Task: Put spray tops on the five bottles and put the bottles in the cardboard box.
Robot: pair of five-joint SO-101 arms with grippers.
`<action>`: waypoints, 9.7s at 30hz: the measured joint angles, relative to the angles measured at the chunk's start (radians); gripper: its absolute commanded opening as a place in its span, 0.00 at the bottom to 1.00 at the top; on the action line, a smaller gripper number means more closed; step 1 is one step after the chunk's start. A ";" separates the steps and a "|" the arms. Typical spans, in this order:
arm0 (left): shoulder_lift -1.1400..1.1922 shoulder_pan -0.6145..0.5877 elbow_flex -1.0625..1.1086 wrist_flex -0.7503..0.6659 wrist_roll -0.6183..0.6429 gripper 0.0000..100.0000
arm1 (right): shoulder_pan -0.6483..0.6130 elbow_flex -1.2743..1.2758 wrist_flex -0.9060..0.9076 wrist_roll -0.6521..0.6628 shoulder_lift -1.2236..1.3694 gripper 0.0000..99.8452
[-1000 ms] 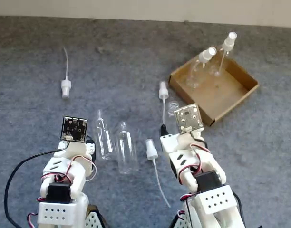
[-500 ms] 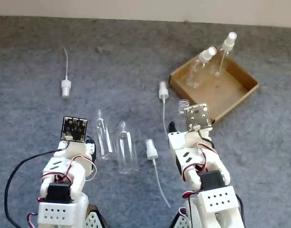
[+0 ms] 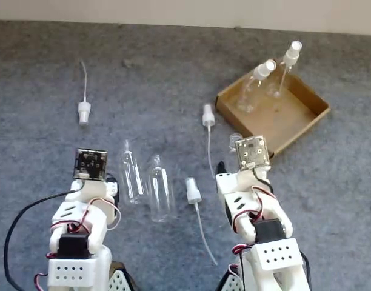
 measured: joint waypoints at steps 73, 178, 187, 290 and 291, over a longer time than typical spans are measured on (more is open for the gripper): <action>1.935 -0.215 -1.573 0.058 -0.250 0.15 | 0.000 0.000 0.000 0.000 0.000 0.19; 1.490 -0.183 -1.611 0.747 -0.859 0.02 | 0.000 0.000 0.000 0.000 0.000 0.19; 1.487 -0.193 -1.402 0.597 -1.100 0.02 | 0.000 0.000 0.000 0.000 0.000 0.19; 1.042 -0.374 -0.594 0.124 -1.430 0.02 | -0.028 0.032 -0.003 0.000 0.000 0.19; 1.042 -0.374 -0.577 0.095 -1.430 0.02 | -0.028 0.032 -0.003 0.000 0.000 0.19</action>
